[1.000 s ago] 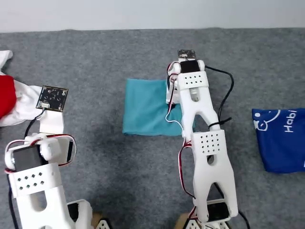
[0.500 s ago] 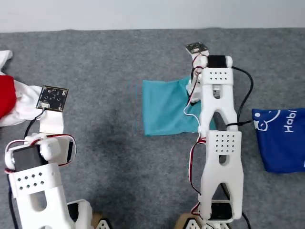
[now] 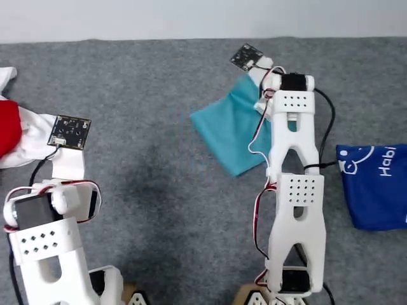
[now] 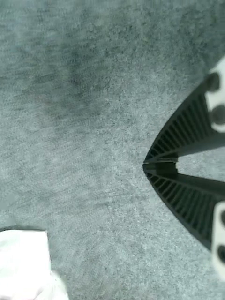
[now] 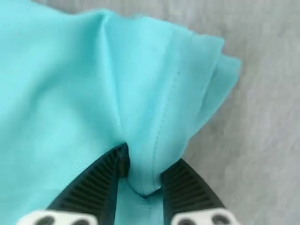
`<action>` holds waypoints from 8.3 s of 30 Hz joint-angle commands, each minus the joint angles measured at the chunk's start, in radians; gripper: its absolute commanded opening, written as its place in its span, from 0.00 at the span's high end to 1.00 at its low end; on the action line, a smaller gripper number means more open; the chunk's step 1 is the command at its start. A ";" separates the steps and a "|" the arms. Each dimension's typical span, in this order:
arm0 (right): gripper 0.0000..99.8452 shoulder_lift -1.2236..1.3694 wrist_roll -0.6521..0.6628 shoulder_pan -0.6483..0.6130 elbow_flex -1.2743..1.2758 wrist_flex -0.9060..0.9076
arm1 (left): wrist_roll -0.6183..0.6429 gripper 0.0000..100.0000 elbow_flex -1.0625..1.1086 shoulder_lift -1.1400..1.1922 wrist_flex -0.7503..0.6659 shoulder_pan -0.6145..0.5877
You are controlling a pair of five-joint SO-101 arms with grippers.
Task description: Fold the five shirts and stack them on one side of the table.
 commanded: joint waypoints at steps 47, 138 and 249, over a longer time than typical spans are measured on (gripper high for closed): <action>0.74 -0.237 -0.916 -0.070 -0.474 0.447 | -0.006 1.00 -0.033 -0.020 0.041 -0.008; 0.68 -0.137 -1.517 -0.139 0.456 -0.134 | -0.008 1.00 0.031 -0.020 -0.048 -0.008; 0.99 -0.679 -1.195 0.676 0.506 0.093 | -0.006 1.00 0.054 -0.020 -0.044 -0.005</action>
